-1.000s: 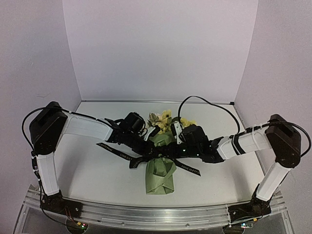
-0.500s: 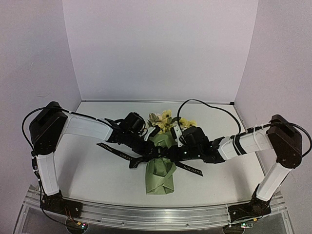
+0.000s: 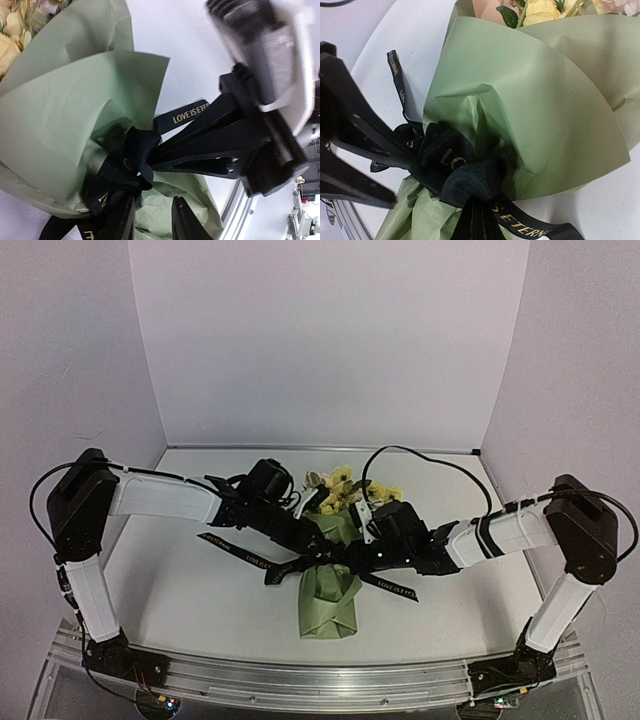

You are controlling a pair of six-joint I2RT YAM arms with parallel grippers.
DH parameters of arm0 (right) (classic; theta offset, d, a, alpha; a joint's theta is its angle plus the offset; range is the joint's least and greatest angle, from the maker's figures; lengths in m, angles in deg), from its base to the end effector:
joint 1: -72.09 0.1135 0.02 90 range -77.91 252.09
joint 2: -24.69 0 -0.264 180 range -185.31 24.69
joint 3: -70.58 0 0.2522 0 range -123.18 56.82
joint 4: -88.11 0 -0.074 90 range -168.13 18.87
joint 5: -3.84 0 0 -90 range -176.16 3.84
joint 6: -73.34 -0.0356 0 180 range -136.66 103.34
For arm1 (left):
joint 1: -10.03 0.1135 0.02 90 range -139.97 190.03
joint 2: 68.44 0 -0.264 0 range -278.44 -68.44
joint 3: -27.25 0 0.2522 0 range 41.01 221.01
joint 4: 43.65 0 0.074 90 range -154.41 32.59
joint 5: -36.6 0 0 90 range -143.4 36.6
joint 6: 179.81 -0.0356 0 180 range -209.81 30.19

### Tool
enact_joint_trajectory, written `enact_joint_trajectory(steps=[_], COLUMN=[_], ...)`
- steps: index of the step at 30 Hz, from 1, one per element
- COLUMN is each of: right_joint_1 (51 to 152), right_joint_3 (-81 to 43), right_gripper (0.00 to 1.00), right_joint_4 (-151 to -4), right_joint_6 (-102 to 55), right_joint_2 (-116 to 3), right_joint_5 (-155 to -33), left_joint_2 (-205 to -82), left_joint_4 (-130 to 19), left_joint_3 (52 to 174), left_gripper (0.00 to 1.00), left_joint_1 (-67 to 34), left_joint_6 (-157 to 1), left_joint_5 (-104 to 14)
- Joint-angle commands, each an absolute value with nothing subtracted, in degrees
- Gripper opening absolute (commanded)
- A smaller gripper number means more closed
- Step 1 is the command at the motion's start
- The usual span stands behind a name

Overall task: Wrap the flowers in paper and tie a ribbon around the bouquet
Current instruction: Cross the half-tied ribbon over the folded bouquet.

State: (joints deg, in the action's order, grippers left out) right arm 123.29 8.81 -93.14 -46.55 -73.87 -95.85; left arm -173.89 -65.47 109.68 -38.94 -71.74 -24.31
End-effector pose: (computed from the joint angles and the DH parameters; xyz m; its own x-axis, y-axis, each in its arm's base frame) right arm 0.2147 0.2766 0.1601 -0.7414 -0.1381 -0.6567 -0.5589 0.6687 0.4903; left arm 0.2475 -0.3108 0.1952 -0.7147 0.4084 -0.5678 0.6983 0.4631 -0.5459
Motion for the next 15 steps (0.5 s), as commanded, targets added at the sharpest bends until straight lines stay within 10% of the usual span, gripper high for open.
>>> enact_joint_trajectory(steps=[1,15], right_joint_1=[123.7,123.7], right_joint_3=[6.8,6.8], right_gripper=[0.00,0.00], right_joint_4=[-93.4,-93.5], right_joint_6=[-45.6,-45.4], right_joint_2=[-74.7,-74.6], right_joint_5=[-94.6,-94.8], left_joint_2=[-168.9,-175.8], left_joint_4=[-66.1,-75.8], left_joint_3=[111.2,118.9], left_gripper=[0.33,0.49], left_joint_1=[-39.1,-39.8], left_joint_6=[-72.2,-78.0], left_joint_5=[-25.9,-33.4])
